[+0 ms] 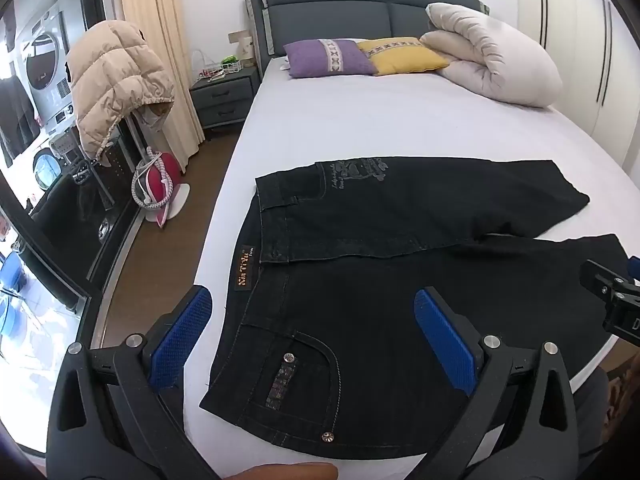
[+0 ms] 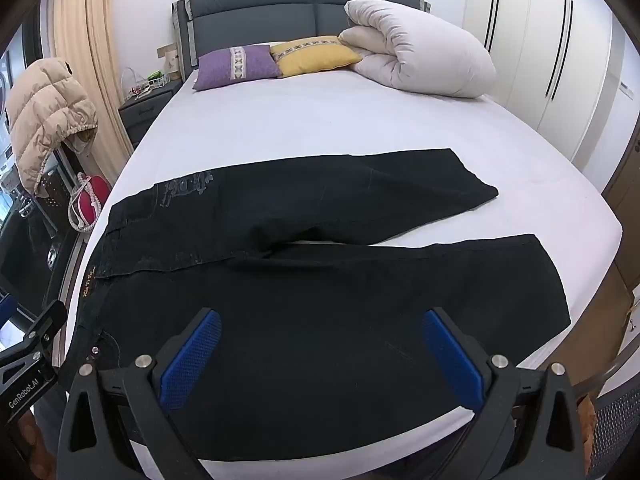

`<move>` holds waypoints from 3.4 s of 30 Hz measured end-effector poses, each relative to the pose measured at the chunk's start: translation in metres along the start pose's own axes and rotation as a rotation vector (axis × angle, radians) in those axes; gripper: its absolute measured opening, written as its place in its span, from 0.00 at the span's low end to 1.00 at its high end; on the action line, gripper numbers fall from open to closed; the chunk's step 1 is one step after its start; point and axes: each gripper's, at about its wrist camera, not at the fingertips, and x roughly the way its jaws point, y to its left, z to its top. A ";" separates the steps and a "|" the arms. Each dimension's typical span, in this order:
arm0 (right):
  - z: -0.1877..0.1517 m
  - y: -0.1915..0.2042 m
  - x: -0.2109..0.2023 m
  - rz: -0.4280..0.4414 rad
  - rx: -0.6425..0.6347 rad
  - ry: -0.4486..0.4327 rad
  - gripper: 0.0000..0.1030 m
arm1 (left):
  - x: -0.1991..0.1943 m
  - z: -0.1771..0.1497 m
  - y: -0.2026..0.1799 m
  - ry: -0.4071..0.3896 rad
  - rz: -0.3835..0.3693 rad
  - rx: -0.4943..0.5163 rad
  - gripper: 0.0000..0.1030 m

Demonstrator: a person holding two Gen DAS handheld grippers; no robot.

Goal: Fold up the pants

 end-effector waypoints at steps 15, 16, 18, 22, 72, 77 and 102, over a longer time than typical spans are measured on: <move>-0.002 0.005 0.003 -0.005 -0.011 0.005 1.00 | 0.004 -0.001 0.001 0.004 -0.004 -0.001 1.00; -0.002 0.005 0.003 -0.005 -0.012 0.005 1.00 | 0.005 -0.001 0.001 0.005 -0.003 -0.001 1.00; -0.004 0.007 0.003 -0.004 -0.018 0.002 1.00 | 0.004 -0.001 0.001 0.005 -0.004 -0.001 1.00; -0.004 0.008 0.003 -0.004 -0.021 0.002 1.00 | 0.005 -0.001 0.002 0.005 -0.003 -0.001 1.00; -0.007 0.012 0.005 -0.008 -0.031 0.006 1.00 | 0.006 -0.001 0.002 0.011 -0.007 -0.002 1.00; -0.009 0.012 0.005 -0.008 -0.032 0.007 1.00 | 0.006 -0.001 0.001 0.012 -0.007 -0.002 1.00; -0.011 0.017 0.008 -0.008 -0.039 0.015 1.00 | 0.016 -0.009 0.003 0.058 -0.098 -0.021 1.00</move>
